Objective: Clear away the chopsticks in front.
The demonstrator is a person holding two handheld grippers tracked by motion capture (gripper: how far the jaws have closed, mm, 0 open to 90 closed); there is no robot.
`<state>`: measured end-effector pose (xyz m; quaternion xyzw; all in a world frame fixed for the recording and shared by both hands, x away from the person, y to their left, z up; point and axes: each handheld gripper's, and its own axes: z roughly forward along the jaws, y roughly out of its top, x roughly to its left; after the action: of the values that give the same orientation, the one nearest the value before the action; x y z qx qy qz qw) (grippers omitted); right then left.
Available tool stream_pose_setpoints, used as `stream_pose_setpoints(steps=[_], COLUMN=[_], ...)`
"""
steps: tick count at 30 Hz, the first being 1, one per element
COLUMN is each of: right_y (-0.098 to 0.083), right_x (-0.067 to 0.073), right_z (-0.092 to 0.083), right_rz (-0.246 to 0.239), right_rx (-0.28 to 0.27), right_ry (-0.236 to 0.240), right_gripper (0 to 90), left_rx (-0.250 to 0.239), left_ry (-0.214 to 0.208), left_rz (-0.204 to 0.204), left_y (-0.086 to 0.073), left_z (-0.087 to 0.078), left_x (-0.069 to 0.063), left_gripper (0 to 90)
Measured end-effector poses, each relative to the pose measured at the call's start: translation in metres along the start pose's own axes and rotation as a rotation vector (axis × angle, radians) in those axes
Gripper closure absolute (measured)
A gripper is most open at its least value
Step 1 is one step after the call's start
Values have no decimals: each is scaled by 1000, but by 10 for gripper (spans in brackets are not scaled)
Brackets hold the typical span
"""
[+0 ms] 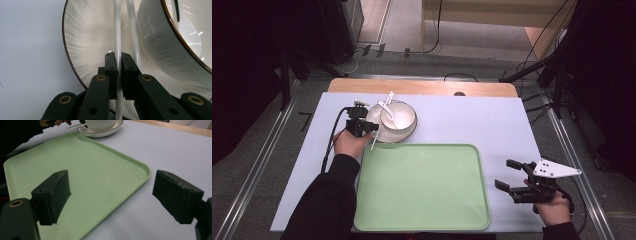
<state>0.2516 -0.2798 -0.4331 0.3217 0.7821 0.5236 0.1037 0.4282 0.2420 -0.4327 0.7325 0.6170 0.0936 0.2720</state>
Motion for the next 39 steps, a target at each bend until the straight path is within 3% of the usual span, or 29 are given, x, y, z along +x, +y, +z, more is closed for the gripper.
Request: stream_pose_setpoints(steps=[14, 23, 28, 33, 39], right_y=[0, 1, 3, 4, 5], right_x=[0, 0, -1, -1, -2], right_z=[0, 2, 3, 6, 8], right_rz=[-4, -5, -9, -12, -15], right_rx=[-4, -3, -2, 2, 0], right_ry=[-2, 5, 9, 14, 21], right_gripper=[153, 153, 153, 153, 153], left_rx=[-16, -85, -119, -140, -128], left_ry=[-53, -79, -101, -172, -212], left_rz=[-51, -81, -60, -38, 15], left_y=[2, 4, 6, 3, -9], left_z=[-16, -55, -77, -92, -102], left_x=[11, 24, 16, 3, -16], left_gripper=[869, 869, 869, 869, 869])
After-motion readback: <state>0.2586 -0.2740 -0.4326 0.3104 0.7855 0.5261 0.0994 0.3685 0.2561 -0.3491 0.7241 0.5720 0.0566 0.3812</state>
